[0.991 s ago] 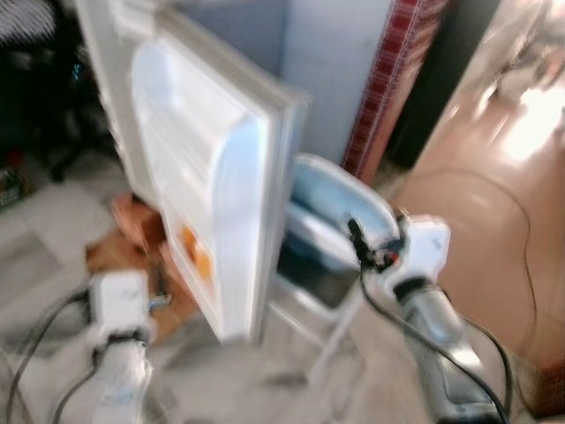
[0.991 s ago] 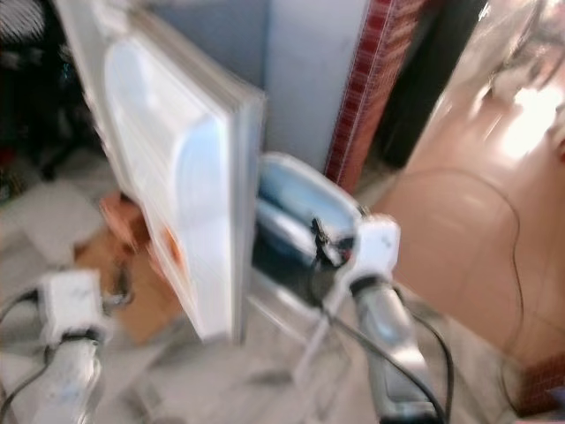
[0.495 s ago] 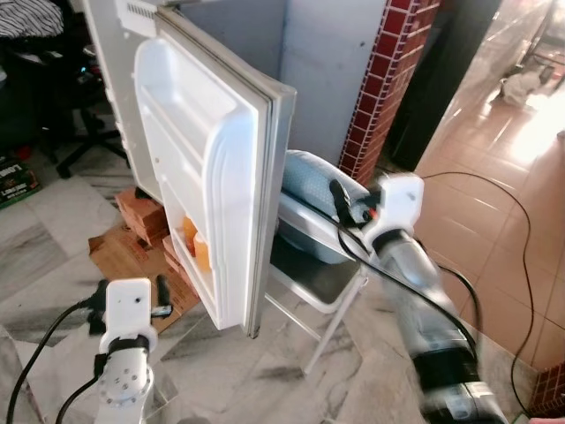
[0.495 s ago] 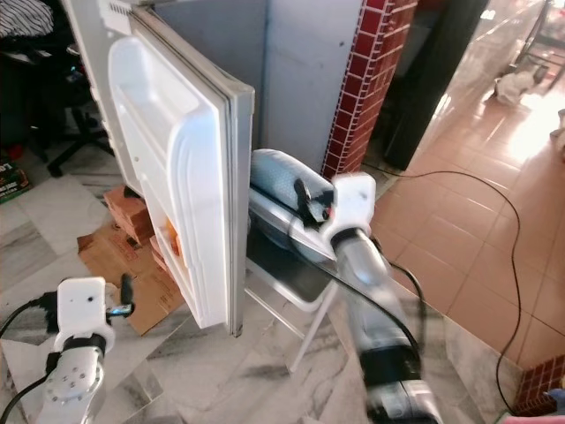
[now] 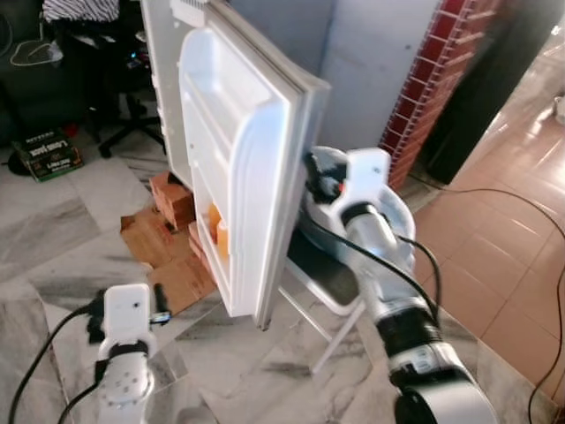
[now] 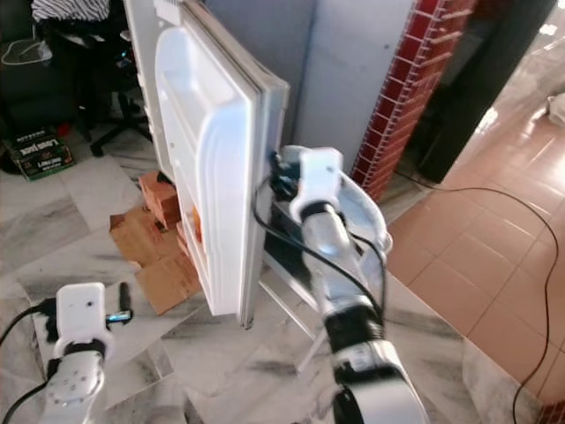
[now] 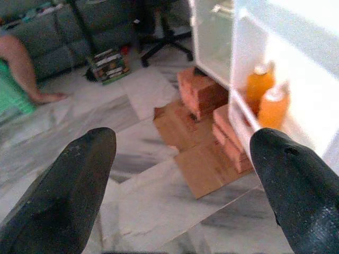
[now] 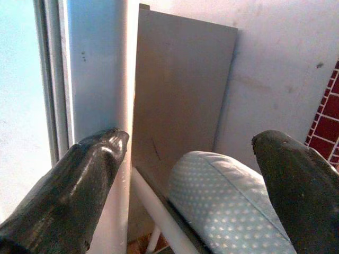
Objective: Restocking fridge
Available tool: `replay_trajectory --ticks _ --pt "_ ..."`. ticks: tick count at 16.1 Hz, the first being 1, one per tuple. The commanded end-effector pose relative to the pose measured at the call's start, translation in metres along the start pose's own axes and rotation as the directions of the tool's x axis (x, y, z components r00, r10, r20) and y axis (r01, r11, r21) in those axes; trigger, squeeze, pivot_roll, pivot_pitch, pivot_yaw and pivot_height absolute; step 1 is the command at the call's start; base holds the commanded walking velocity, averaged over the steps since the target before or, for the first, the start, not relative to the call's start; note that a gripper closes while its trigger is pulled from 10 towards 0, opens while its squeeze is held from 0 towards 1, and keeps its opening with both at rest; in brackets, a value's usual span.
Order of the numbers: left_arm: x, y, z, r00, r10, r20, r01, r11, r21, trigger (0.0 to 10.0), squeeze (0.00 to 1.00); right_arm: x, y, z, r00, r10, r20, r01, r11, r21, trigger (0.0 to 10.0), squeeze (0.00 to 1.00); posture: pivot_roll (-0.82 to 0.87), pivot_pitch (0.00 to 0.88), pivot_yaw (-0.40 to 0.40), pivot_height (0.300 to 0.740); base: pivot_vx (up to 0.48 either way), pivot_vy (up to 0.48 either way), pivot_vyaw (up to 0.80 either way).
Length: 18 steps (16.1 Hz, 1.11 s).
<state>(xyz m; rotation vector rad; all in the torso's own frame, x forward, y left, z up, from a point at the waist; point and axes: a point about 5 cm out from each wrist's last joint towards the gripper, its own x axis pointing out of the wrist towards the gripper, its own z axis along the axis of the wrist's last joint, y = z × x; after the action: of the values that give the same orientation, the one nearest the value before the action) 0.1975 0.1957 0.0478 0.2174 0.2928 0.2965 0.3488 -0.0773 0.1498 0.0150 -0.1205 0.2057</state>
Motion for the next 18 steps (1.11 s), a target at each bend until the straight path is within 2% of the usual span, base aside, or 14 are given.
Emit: replay_trajectory --ticks 1,3,5,6,7,8,9,10,11,12,14,15,16,18 --pt "0.002 -0.001 0.005 1.000 0.003 0.012 -0.003 1.000 -0.001 10.0 0.00 0.009 0.015 0.006 0.999 0.043 0.013 -0.042 0.999 -0.019 10.0 0.00 0.22 0.000 -0.085 0.740 0.000 0.000 0.00" --pt "0.001 -0.002 0.005 1.000 0.001 0.010 -0.001 1.000 -0.003 10.0 0.00 0.014 0.034 0.009 0.991 0.133 0.006 -0.133 0.988 0.076 10.0 0.00 0.23 0.000 -0.089 0.740 0.000 0.000 0.00" --pt "0.001 -0.002 0.004 1.000 0.001 0.003 -0.001 1.000 -0.005 10.0 0.00 0.007 0.069 0.021 0.926 0.371 0.065 -0.375 0.891 0.254 10.0 0.00 0.23 0.000 -0.089 0.740 0.000 0.000 0.00" --pt "0.001 -0.002 0.004 1.000 0.000 0.001 0.000 1.000 -0.006 10.0 0.00 -0.005 0.086 0.034 0.848 0.511 0.143 -0.525 0.767 0.368 10.0 0.00 0.23 0.000 -0.091 0.740 0.000 0.000 0.00" --pt "0.001 -0.003 0.004 1.000 -0.003 -0.001 0.003 1.000 -0.005 10.0 0.00 -0.026 0.097 0.058 0.712 0.651 0.263 -0.694 0.595 0.407 10.0 0.00 0.23 0.000 -0.091 0.740 0.000 0.000 0.00" --pt "0.001 -0.002 0.004 1.000 -0.004 -0.003 0.004 1.000 -0.004 10.0 0.00 -0.037 0.093 0.074 0.651 0.691 0.314 -0.751 0.528 0.396 10.0 0.00 0.24 0.000 -0.090 0.740 0.000 0.000 0.00" --pt "0.001 -0.002 0.003 1.000 -0.004 -0.010 0.004 1.000 -0.004 10.0 0.00 -0.042 0.085 0.084 0.633 0.695 0.341 -0.767 0.506 0.394 10.0 0.00 0.23 0.000 -0.087 0.740 0.000 0.000 0.00" --pt "0.002 -0.003 0.002 1.000 -0.013 -0.014 0.013 1.000 0.000 10.0 0.00 -0.027 0.063 0.056 0.755 0.623 0.208 -0.652 0.677 0.341 10.0 0.00 0.23 0.000 -0.088 0.740 0.000 0.000 0.00" --pt "0.002 -0.004 0.002 1.000 -0.017 -0.013 0.017 1.000 0.002 10.0 0.00 -0.025 0.059 0.048 0.762 0.622 0.182 -0.644 0.694 0.323 10.0 0.00 0.23 0.000 -0.088 0.740 0.000 0.000 0.00" --pt "0.002 -0.005 0.004 1.000 -0.022 -0.010 0.023 1.000 0.008 10.0 0.00 -0.021 0.035 0.003 0.797 0.604 -0.020 -0.581 0.776 0.246 10.0 0.00 0.24 0.000 -0.087 0.740 0.000 0.000 0.00" --pt "0.001 -0.005 0.004 1.000 -0.021 -0.015 0.021 1.000 0.010 10.0 0.00 -0.028 0.014 -0.029 0.770 0.608 -0.194 -0.586 0.794 0.162 10.0 0.00 0.25 0.000 -0.089 0.740 0.000 0.000 0.00" --pt "-0.002 -0.004 0.003 1.000 -0.018 -0.018 0.018 1.000 0.009 10.0 0.00 -0.031 -0.004 -0.044 0.766 0.566 -0.305 -0.561 0.820 0.111 10.0 0.00 0.25 0.001 -0.090 0.740 0.000 0.000 0.00" --pt "-0.005 -0.003 0.003 1.000 -0.015 -0.024 0.016 1.000 0.008 10.0 0.00 -0.030 -0.026 -0.054 0.782 0.454 -0.426 -0.502 0.865 0.000 10.0 0.00 0.26 0.018 -0.092 0.740 0.000 0.000 0.00" --pt "-0.009 -0.002 0.003 1.000 -0.016 -0.027 0.016 1.000 0.009 10.0 0.00 -0.021 -0.037 -0.051 0.786 0.438 -0.436 -0.507 0.860 -0.049 10.0 0.00 0.26 0.040 -0.089 0.740 0.000 0.000 0.00"
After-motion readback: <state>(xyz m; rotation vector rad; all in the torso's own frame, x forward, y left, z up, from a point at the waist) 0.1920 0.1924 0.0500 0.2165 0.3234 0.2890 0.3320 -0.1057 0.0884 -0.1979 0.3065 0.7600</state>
